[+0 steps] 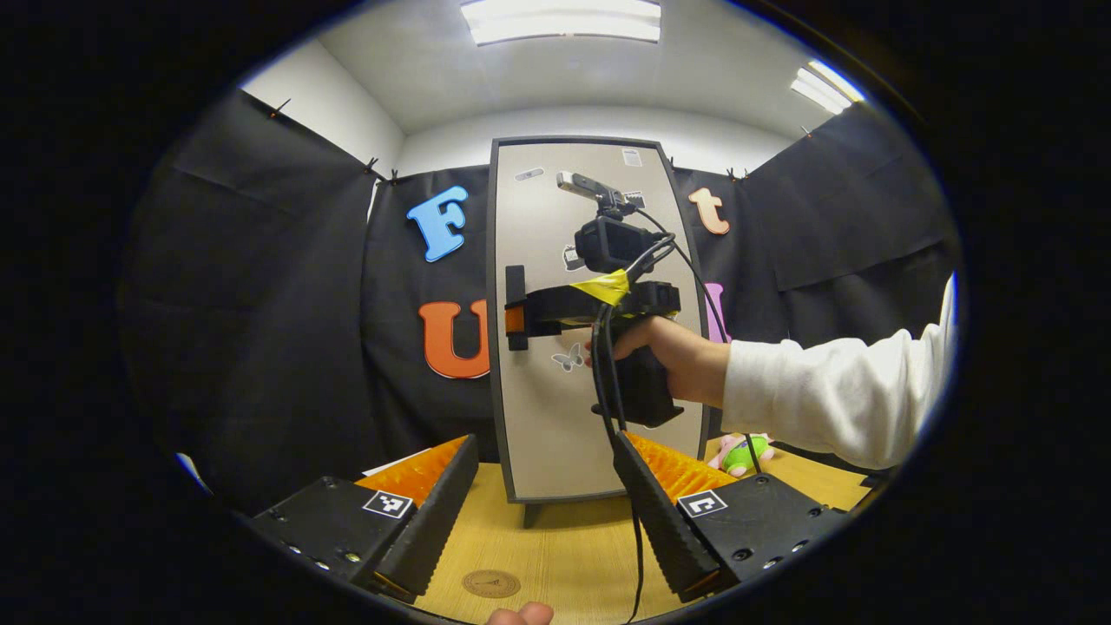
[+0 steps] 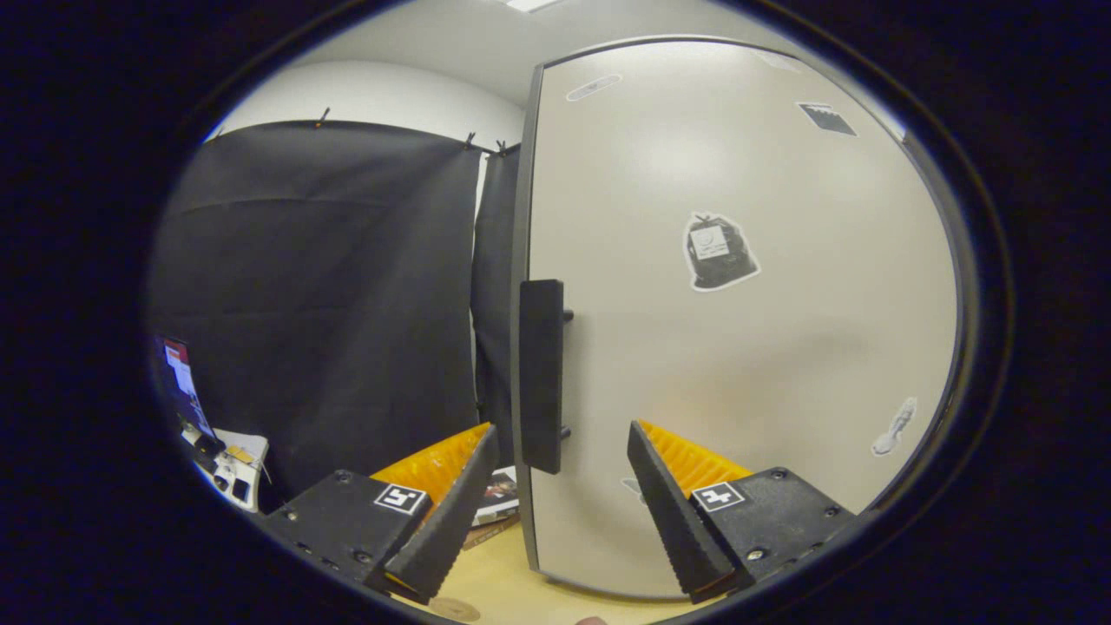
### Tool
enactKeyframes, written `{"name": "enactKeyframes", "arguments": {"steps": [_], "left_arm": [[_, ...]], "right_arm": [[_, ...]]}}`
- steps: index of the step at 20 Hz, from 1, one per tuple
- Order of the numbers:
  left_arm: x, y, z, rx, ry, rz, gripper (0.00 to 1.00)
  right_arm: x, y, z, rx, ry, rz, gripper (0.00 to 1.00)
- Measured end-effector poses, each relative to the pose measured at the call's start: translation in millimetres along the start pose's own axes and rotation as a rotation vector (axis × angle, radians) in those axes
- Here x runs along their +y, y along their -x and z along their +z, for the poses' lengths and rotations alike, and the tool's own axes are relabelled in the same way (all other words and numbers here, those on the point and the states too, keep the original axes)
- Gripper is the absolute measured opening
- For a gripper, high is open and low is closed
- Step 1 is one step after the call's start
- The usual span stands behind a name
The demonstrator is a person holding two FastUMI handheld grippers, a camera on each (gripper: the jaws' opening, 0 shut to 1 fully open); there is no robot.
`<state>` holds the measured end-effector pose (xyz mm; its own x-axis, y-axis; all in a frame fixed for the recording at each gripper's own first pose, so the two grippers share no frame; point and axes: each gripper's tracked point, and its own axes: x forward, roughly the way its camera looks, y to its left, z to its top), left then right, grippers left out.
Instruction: Open the cabinet door with the right hand, grasp the bottle in the cabinet with the left hand and place it on the coaster, then close the cabinet door with the right hand.
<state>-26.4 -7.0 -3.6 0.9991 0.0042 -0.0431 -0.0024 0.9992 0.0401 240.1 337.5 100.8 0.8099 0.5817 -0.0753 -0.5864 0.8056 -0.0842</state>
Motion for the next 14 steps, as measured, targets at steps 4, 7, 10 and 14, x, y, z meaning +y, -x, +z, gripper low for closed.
{"name": "enactKeyframes", "arguments": {"steps": [4, 7, 10, 14], "left_arm": [[3.5, -4.2, -3.3, 0.003, 0.007, 0.008, 0.94], [7.2, -3.7, -5.5, 0.004, 0.005, 0.011, 0.95], [13.4, -5.1, -5.8, 0.003, 0.008, 0.018, 0.95], [21.1, -4.7, -6.1, -0.001, -0.004, 0.033, 0.95]], "right_arm": [[3.1, -17.8, 4.6, -0.001, 0.02, -0.024, 0.88], [10.1, -26.9, 7.8, -0.007, 0.032, -0.021, 0.7], [11.5, -34.1, 7.7, -0.01, 0.055, -0.053, 0.61], [6.8, -34.2, 9.0, -0.035, 0.013, -0.1, 0.38]]}}
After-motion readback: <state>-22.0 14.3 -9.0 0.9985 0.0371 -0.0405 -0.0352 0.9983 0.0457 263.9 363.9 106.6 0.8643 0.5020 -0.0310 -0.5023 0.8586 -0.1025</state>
